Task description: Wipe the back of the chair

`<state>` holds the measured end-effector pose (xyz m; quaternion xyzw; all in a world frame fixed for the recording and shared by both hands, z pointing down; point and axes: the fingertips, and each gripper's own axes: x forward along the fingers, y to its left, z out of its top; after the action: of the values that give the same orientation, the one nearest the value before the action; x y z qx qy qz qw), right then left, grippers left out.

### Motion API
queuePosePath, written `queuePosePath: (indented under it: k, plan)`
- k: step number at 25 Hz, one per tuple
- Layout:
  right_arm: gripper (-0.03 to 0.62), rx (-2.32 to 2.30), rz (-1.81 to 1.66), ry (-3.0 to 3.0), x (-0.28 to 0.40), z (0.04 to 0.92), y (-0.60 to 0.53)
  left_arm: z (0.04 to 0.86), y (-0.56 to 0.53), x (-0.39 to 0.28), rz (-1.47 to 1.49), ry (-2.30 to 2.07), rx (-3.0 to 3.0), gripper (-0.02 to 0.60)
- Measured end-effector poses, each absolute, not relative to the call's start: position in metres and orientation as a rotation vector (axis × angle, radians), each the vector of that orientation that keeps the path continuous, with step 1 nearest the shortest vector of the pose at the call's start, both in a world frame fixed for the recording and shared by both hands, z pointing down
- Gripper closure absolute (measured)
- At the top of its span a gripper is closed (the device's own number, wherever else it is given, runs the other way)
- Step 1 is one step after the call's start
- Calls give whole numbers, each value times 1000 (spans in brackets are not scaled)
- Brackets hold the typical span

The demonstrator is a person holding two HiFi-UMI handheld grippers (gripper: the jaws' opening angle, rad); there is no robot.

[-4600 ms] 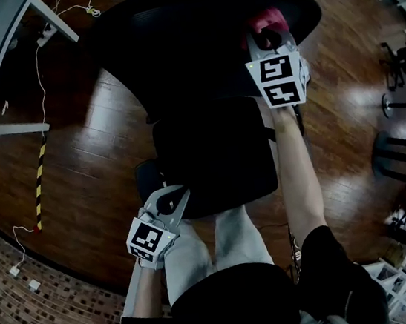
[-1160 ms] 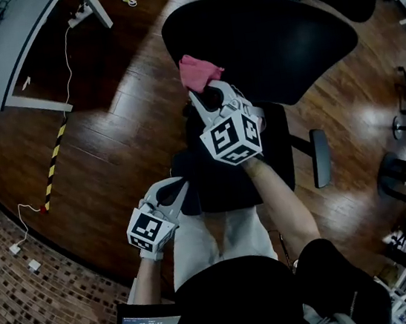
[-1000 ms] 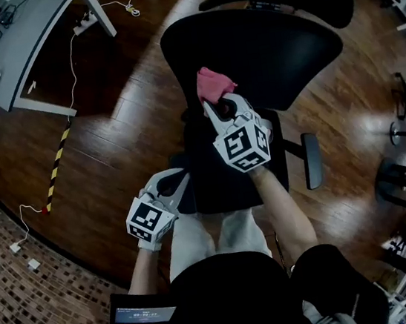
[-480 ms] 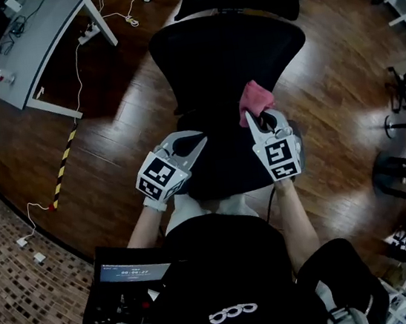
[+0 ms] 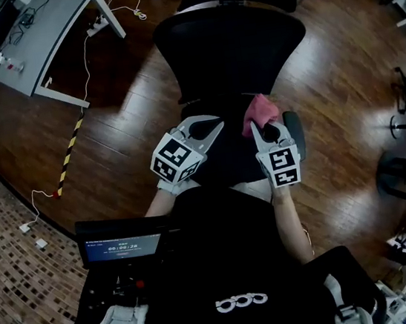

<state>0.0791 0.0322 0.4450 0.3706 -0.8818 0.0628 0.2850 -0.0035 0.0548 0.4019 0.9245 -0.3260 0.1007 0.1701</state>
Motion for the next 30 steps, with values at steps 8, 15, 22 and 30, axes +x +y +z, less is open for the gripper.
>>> queuePosePath:
  k: [8, 15, 22, 30]
  plan:
    - [548, 967, 154, -2388, 69, 443, 19, 404, 49, -13, 274, -976, 2593, 591]
    - [548, 962, 140, -2400, 69, 438, 0, 396, 34, -15, 271, -990, 2609, 590]
    - [548, 957, 146, -2394, 70, 441, -1, 394, 32, -10, 277, -977, 2621, 591]
    - [548, 951, 147, -2395, 69, 441, -2, 394, 33, -7, 289, -965, 2621, 591]
